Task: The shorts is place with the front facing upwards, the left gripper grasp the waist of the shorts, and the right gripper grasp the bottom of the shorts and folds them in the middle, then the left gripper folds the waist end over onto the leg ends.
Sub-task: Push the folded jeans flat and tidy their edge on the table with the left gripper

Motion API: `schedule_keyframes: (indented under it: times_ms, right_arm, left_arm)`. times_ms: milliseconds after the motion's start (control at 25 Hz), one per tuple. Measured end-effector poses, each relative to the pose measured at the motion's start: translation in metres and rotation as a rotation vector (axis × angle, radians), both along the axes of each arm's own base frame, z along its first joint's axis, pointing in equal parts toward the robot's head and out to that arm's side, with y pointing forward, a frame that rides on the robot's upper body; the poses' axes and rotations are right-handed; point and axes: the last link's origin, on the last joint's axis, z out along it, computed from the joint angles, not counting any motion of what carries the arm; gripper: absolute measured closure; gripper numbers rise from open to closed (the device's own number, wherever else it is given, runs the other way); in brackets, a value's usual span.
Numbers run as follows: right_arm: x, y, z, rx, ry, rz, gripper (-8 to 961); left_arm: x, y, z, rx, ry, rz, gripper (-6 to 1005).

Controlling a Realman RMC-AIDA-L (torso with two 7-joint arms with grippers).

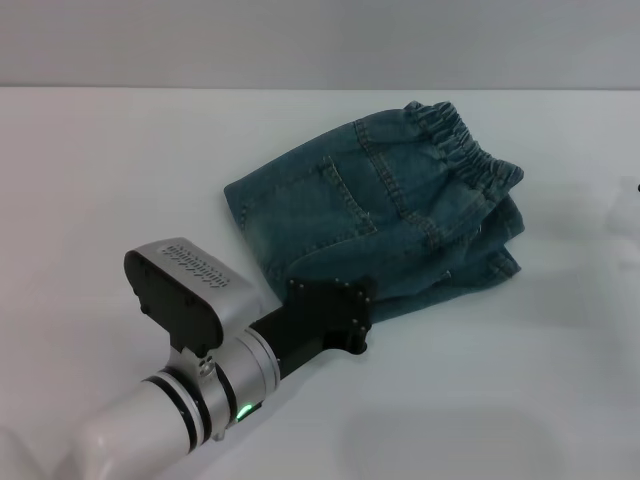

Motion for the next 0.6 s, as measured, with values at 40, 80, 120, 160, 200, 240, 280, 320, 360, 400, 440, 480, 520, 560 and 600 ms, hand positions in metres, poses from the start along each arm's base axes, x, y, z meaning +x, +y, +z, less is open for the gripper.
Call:
schedule_keyframes:
  times_ms: [40, 80, 120, 160, 200, 240, 280, 320, 360, 400, 440, 480, 520, 560, 600]
  right_arm:
    - [0.0, 0.0, 0.0, 0.001, 0.001, 0.001, 931]
    - [0.0, -0.001, 0.0, 0.002, 0.002, 0.0, 931]
    - [0.0, -0.001, 0.001, 0.003, 0.003, 0.0, 930]
    - [0.0, -0.001, 0.001, 0.004, 0.005, 0.0, 929]
    - [0.0, -0.001, 0.001, 0.004, 0.006, 0.0, 928]
    - [0.0, -0.001, 0.001, 0.005, 0.007, -0.001, 927]
    - [0.0, -0.002, 0.001, 0.005, 0.007, -0.002, 927]
    - [0.0, -0.002, 0.001, 0.004, 0.008, -0.002, 926]
    - [0.0, -0.002, 0.001, 0.004, 0.008, -0.002, 925]
    - [0.0, -0.002, 0.0, 0.003, 0.008, -0.002, 924]
    - [0.0, -0.002, 0.0, 0.002, 0.008, -0.002, 924]
    - [0.0, -0.003, 0.0, 0.001, 0.008, -0.002, 923]
    - [0.001, -0.003, -0.001, 0.0, 0.008, -0.003, 922]
    - [0.001, -0.004, -0.001, -0.001, 0.009, -0.004, 921]
    - [0.001, -0.004, -0.001, -0.001, 0.01, -0.006, 920]
  left_arm:
    - [-0.001, 0.001, -0.001, -0.002, 0.01, 0.009, 984]
    - [-0.004, 0.004, -0.002, -0.001, 0.022, 0.022, 984]
    - [-0.004, 0.004, -0.002, -0.001, 0.022, 0.022, 984]
    - [-0.005, 0.006, -0.001, 0.005, 0.026, 0.032, 983]
    - [-0.007, 0.009, 0.0, 0.013, 0.028, 0.039, 983]
    - [-0.008, 0.011, 0.001, 0.02, 0.031, 0.045, 983]
    - [-0.01, 0.015, 0.002, 0.028, 0.037, 0.053, 982]
    - [-0.013, 0.018, 0.004, 0.034, 0.041, 0.06, 982]
    - [-0.015, 0.022, 0.006, 0.04, 0.044, 0.069, 982]
    - [-0.017, 0.026, 0.007, 0.047, 0.046, 0.079, 981]
    - [-0.019, 0.029, 0.009, 0.052, 0.047, 0.087, 981]
    - [-0.02, 0.032, 0.01, 0.057, 0.048, 0.094, 981]
    - [-0.022, 0.034, 0.011, 0.06, 0.052, 0.098, 980]
    - [-0.023, 0.037, 0.012, 0.062, 0.057, 0.1, 980]
    - [-0.024, 0.039, 0.012, 0.064, 0.063, 0.101, 980]
